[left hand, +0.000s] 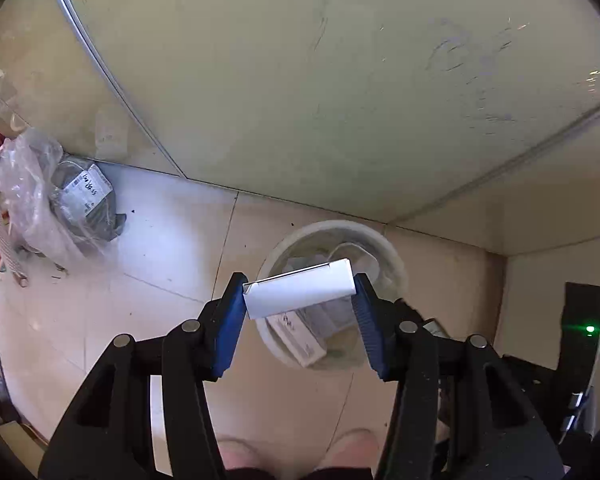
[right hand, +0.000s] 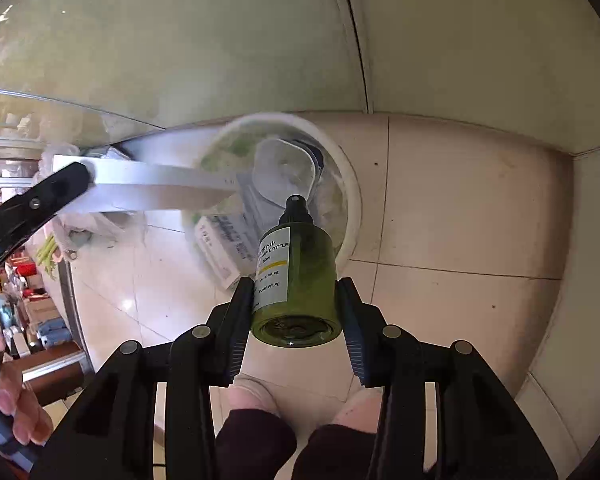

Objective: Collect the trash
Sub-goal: 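Carry bottle and paper strip down over the bin and open both tools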

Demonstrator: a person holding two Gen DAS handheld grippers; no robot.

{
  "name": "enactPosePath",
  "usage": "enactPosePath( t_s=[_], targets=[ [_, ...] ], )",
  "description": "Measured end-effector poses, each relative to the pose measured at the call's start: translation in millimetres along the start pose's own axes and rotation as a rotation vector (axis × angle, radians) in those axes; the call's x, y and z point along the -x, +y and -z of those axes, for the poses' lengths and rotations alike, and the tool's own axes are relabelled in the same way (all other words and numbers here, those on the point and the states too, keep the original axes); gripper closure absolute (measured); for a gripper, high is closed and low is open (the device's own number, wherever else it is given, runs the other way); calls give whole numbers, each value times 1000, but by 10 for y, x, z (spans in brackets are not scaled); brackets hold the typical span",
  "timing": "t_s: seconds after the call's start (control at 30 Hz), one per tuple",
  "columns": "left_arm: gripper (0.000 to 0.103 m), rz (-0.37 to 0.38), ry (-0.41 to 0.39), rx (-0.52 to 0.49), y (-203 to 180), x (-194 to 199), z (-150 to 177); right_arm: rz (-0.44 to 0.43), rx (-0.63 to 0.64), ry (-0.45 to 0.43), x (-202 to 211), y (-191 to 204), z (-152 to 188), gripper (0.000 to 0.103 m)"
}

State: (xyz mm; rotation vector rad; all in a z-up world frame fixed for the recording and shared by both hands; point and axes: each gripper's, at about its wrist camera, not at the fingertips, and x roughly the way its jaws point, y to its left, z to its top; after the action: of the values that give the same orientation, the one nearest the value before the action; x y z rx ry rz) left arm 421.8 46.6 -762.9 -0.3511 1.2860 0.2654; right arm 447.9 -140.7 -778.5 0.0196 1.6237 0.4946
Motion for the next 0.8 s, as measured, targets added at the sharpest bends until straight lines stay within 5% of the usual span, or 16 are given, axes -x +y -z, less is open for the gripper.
enactPosePath(
  t_s=[0.1,0.4,0.8],
  targets=[
    [51,-14,-16,-17,-23,-152,44,19,-3,17,-104,29,-63,64],
    [50,51,127,-31,22,-346,245,-23,1,63,-146,22,-193,62],
    [50,45,129,-60,-46,477,262,9,-4,-32,775,193,-42,56]
  ],
)
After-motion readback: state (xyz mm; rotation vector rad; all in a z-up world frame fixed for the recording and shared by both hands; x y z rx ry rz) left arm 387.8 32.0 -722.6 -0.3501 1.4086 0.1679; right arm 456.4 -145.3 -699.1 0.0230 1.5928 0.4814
